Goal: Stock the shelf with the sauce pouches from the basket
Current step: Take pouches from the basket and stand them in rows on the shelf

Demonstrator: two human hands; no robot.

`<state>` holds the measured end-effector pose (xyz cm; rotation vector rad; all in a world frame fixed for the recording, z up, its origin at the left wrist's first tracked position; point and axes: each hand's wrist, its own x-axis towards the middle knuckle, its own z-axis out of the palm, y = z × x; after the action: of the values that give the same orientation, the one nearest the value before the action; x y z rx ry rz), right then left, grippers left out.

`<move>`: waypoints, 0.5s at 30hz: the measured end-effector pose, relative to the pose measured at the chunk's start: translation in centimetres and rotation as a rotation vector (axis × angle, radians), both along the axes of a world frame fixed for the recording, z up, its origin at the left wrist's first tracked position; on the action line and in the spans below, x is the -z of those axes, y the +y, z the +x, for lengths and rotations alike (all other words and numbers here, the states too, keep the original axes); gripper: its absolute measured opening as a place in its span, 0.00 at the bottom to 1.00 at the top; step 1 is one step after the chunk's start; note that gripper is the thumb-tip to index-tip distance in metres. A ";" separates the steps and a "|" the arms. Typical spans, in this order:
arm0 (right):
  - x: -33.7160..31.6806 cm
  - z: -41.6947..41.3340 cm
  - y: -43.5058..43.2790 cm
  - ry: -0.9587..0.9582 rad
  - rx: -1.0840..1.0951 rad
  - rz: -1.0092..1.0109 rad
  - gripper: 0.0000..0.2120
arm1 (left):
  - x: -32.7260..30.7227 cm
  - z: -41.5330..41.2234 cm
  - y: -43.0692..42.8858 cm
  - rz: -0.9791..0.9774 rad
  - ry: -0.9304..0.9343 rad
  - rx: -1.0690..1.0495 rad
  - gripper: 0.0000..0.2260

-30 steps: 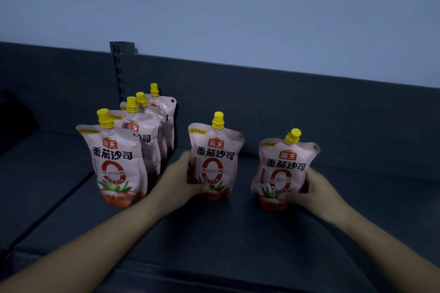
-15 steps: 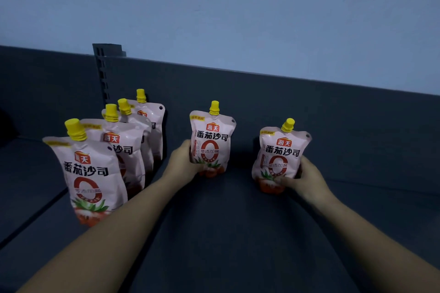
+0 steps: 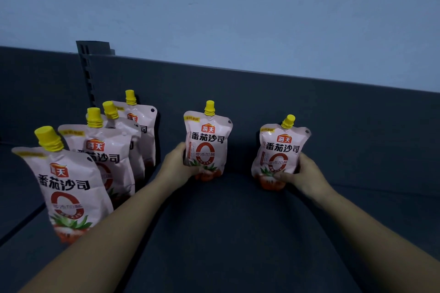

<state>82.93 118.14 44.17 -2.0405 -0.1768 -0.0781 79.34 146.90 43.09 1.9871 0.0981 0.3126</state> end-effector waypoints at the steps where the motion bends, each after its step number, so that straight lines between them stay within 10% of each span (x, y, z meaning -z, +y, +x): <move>1: 0.0 0.0 0.0 0.008 0.000 0.005 0.22 | 0.0 0.0 0.0 -0.009 0.010 -0.001 0.25; 15: 0.6 -1.8 0.6 0.028 0.118 -0.034 0.22 | -0.1 -1.5 0.3 -0.072 0.091 -0.033 0.21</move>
<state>81.10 118.70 43.52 -2.0834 -0.0398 -0.1203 77.81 147.18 43.20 1.9295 0.1983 0.2364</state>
